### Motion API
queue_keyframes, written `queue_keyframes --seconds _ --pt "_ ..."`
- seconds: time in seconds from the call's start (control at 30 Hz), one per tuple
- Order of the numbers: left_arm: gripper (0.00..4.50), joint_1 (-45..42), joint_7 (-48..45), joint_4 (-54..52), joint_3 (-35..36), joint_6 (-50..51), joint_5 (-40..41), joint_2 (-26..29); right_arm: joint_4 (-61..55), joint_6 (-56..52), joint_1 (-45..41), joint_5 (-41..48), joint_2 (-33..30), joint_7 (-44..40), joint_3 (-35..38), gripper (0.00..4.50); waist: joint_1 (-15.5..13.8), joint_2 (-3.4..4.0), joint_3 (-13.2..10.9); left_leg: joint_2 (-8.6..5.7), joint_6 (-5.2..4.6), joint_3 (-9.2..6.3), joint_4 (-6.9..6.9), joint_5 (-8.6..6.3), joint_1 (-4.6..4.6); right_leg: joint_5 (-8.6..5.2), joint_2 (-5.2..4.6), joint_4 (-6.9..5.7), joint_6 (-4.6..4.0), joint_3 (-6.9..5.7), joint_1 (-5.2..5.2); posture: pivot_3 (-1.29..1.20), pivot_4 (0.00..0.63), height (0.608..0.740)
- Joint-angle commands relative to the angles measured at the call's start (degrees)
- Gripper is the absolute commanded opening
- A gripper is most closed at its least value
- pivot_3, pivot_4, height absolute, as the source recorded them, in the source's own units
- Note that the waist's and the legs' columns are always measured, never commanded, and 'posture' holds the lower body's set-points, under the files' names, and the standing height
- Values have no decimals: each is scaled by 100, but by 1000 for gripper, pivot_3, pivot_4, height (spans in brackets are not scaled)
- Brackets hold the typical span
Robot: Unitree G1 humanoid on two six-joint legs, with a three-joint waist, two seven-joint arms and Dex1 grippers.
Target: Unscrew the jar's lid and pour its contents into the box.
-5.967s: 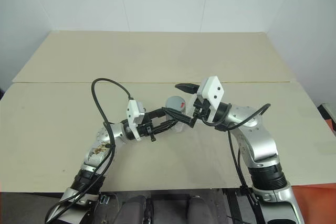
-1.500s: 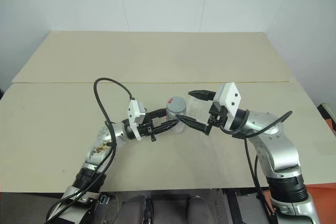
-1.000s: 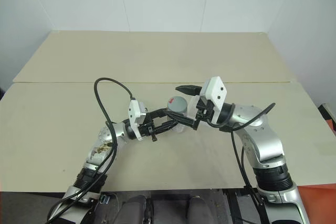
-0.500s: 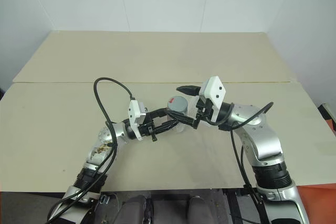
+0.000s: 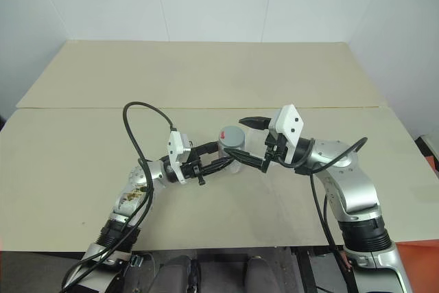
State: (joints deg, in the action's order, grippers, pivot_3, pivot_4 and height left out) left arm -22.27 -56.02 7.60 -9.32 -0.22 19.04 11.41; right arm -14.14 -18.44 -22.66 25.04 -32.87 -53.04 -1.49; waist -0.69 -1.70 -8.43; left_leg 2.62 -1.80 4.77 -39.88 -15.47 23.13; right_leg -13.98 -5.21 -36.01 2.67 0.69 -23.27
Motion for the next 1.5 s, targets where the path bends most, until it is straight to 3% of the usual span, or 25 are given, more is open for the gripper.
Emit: queue_keyframes --seconds 0.03,0.5,1.5 --pt "1857 -78 -81 -87 -19 -179 5 -8 -148 155 94 36 -126 0 275 4449 -2 0 0 0 0 0 0 0 1 0 -1 0 0 0 0 0 150 740" --pt "1857 -42 -151 -72 -34 -247 -46 -20 -481 107 556 375 -330 -209 523 4449 15 0 0 0 0 -1 0 0 -2 0 0 -1 0 1 1 0 150 740" --pt "1857 -54 -68 -69 -31 -320 -71 -131 -249 -90 7 573 181 -277 251 4449 2 0 0 0 0 0 0 0 -1 0 0 -1 0 1 1 0 150 740"
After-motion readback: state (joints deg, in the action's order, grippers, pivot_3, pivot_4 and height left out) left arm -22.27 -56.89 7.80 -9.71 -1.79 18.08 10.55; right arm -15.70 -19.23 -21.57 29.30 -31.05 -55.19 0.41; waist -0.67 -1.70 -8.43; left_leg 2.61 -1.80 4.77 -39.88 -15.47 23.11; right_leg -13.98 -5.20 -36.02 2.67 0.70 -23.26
